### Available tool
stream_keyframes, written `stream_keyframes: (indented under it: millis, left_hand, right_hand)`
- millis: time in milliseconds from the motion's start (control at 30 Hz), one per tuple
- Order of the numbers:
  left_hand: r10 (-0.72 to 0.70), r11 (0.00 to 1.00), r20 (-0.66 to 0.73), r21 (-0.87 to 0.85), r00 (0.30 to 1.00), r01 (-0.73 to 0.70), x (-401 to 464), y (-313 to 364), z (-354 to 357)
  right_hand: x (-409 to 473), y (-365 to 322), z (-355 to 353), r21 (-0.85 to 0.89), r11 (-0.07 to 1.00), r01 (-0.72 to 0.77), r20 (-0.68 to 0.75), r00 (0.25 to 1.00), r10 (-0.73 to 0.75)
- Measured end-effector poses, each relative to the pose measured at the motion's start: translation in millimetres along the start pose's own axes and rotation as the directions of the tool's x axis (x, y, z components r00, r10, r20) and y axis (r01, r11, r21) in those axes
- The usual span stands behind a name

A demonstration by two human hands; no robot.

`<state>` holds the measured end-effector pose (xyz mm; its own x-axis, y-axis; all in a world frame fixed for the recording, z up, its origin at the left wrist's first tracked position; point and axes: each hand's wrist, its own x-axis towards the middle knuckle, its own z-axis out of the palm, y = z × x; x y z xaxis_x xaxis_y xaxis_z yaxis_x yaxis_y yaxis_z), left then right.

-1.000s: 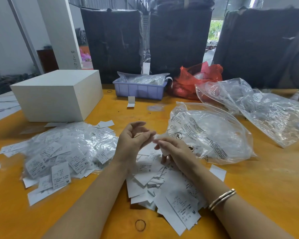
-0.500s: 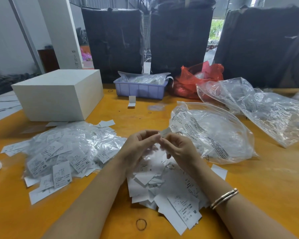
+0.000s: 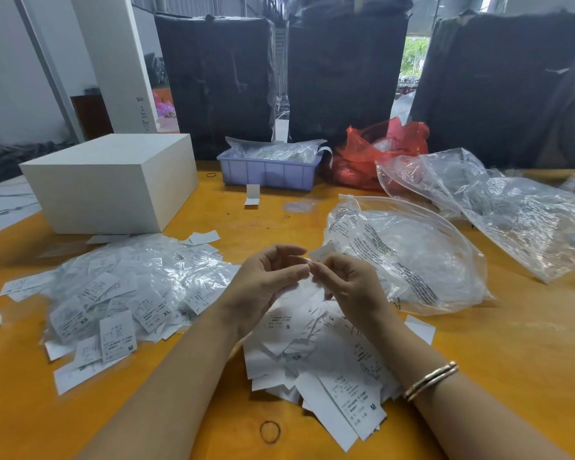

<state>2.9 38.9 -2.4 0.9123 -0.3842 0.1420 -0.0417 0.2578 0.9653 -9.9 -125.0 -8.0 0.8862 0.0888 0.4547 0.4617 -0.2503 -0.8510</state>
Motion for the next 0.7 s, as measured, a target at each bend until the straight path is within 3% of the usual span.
stream_keyframes:
  millis: [300, 400, 567, 700]
  left_hand:
    - [0.109, 0.994, -0.147, 0.015, 0.983, -0.108, 2.5, 2.3, -1.6]
    - [0.146, 0.989, -0.177, 0.015, 0.973, -0.146, 2.6, 3.8, -2.6]
    - [0.183, 0.983, -0.200, 0.068, 0.963, -0.172, 4.2, 2.6, -3.5]
    - [0.201, 0.977, -0.221, 0.110, 0.954, -0.181, 4.7, 0.8, -4.7]
  right_hand:
    - [2.0, 0.7, -4.5, 0.184, 0.982, -0.037, -0.052, 0.998, 0.047]
    - [2.2, 1.7, -7.6, 0.245, 0.967, -0.064, -0.006, 0.998, 0.067]
    - [2.2, 2.2, -13.1, 0.187, 0.975, -0.124, 0.095, 0.990, 0.108]
    - [3.7, 1.6, -11.3, 0.170, 0.973, -0.154, 0.047, 0.988, 0.148]
